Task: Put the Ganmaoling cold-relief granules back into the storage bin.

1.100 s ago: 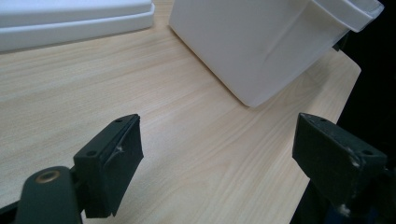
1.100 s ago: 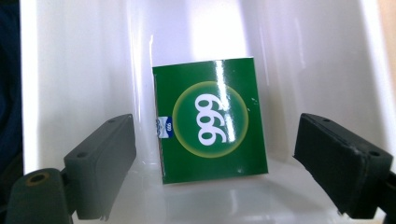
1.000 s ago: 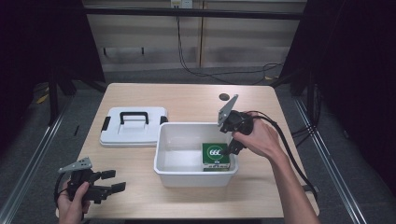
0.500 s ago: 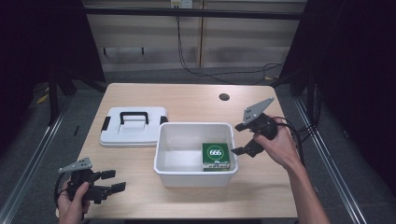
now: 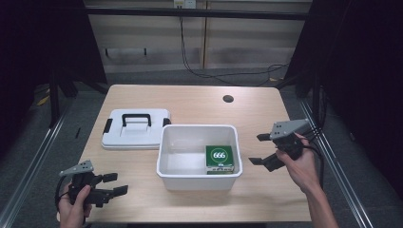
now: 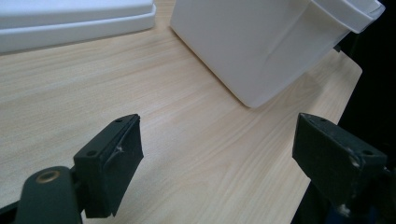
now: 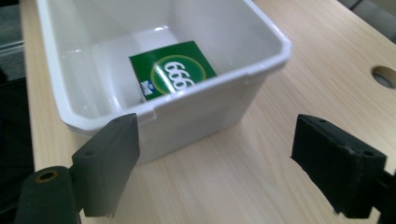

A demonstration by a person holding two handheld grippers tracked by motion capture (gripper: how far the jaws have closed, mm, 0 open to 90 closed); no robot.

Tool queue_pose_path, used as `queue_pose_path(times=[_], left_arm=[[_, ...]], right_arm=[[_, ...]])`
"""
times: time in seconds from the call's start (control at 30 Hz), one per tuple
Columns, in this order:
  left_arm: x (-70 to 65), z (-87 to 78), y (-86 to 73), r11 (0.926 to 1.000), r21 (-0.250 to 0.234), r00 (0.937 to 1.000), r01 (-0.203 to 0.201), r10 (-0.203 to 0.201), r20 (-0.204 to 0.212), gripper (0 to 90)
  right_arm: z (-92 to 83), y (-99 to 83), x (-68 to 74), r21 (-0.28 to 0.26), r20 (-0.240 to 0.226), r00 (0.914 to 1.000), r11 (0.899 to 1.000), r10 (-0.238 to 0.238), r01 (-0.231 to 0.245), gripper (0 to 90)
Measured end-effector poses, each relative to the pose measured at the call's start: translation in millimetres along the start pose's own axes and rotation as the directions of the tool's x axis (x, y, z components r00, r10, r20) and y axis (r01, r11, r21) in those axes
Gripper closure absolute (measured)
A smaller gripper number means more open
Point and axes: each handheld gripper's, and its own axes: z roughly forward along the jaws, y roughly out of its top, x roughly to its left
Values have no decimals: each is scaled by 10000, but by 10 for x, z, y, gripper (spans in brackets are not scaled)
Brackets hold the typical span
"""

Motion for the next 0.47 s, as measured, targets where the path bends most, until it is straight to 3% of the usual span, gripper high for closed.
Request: queue_pose_path(times=[0.2, 0.4, 0.47], left_arm=[[-9, 7, 3, 9999, 86, 10000, -55, 55, -30, 161], [1, 5, -1, 10000, 43, 10000, -6, 7, -63, 161], [-2, 7, -1, 10000, 70, 10000, -42, 43, -72, 160]], right_arm=[[-86, -325, 68, -620, 955, 9911, 9943, 930, -873, 141], [-162, -693, 41, -670, 1643, 9689, 9821, 1850, -1762, 131], [-145, -813, 44, -766, 1667, 9630, 9765, 2118, -2015, 131]])
